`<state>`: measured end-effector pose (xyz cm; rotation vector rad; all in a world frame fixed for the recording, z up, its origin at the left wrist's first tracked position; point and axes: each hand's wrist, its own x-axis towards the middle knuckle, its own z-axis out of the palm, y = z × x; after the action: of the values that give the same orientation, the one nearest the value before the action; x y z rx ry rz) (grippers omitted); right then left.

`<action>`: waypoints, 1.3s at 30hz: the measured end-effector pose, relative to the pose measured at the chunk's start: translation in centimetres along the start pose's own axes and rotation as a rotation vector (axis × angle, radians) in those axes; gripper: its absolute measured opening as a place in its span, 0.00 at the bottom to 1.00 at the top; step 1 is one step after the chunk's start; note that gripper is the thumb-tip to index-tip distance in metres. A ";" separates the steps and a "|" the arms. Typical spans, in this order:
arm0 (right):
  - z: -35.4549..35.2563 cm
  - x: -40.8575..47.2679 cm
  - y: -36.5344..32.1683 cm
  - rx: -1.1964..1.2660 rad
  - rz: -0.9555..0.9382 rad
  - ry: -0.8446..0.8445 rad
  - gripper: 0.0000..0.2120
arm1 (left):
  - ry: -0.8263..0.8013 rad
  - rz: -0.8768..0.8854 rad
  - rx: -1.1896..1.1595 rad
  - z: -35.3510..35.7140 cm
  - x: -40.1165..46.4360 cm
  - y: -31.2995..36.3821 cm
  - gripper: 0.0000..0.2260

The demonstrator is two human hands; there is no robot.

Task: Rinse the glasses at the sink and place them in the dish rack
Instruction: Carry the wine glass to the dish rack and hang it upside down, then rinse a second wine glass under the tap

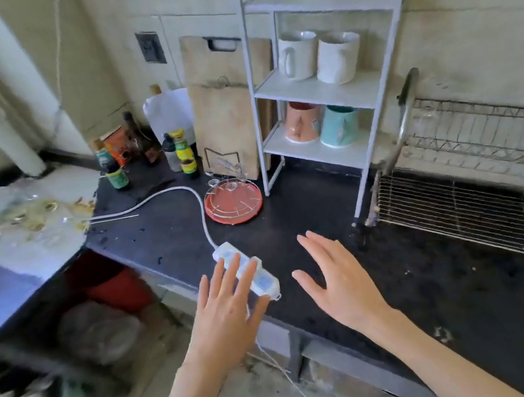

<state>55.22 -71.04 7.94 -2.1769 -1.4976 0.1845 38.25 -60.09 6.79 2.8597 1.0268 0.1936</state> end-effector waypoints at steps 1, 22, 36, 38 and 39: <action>1.2 -0.2 -2.0 0.025 -0.029 -0.023 0.32 | 0.002 -0.029 0.006 -0.5 -1.8 -1.9 0.28; 20.4 18.0 -30.1 0.123 -0.523 -0.318 0.28 | 0.119 -0.689 0.002 -4.4 -11.9 -33.0 0.39; 30.2 36.4 -37.6 0.076 -0.400 -0.474 0.25 | 0.001 -0.803 -0.114 -4.5 -3.2 -48.0 0.47; 32.5 38.9 -38.3 0.088 -0.303 -0.503 0.26 | -0.016 -0.786 -0.126 -4.1 -2.0 -50.6 0.47; 33.7 40.1 -38.7 0.099 -0.250 -0.509 0.29 | -0.014 -0.773 -0.129 -4.1 -1.4 -52.1 0.47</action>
<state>25.64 -13.26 2.88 -1.9253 -1.9661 0.7540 3.96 -20.77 3.71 2.1427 1.9183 0.1601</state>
